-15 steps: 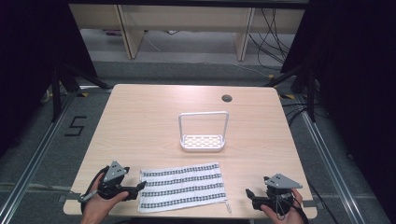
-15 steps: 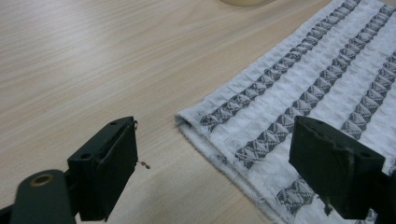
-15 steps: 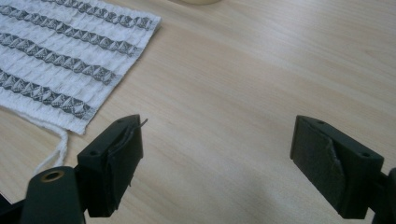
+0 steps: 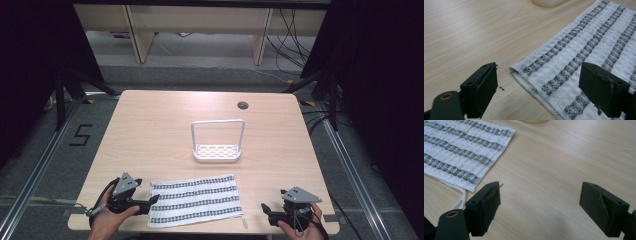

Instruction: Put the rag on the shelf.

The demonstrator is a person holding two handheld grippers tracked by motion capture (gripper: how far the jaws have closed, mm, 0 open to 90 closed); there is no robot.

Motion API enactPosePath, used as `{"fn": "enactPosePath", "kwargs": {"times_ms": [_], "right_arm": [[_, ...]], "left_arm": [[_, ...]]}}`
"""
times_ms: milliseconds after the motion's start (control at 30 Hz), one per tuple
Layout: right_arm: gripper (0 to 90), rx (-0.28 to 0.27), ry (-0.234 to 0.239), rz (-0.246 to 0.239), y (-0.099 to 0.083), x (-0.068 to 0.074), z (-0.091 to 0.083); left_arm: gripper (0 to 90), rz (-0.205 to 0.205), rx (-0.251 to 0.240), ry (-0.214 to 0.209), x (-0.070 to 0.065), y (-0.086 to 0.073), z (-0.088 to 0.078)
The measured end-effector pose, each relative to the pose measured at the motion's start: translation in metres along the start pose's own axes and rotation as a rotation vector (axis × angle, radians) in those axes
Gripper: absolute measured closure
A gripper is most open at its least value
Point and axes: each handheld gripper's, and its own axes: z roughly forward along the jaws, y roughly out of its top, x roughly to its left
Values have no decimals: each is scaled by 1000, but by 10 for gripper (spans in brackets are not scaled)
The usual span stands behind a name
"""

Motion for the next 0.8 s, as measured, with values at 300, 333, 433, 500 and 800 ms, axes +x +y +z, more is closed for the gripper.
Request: {"fn": "enactPosePath", "kwargs": {"times_ms": [300,333,433,500,800], "right_arm": [[179,-22,16,-21,3,8,0],[179,-22,16,-21,3,8,0],[180,-23,24,-20,3,10,1],[185,-27,44,-26,4,13,2],[197,-30,55,-58,8,23,4]], "left_arm": [[148,17,-18,-57,-18,19,20],[147,17,-18,-57,-18,19,20],[147,41,-13,-70,-22,26,22],[147,54,-16,-84,-25,32,26],[151,83,-13,-123,-35,49,43]]}}
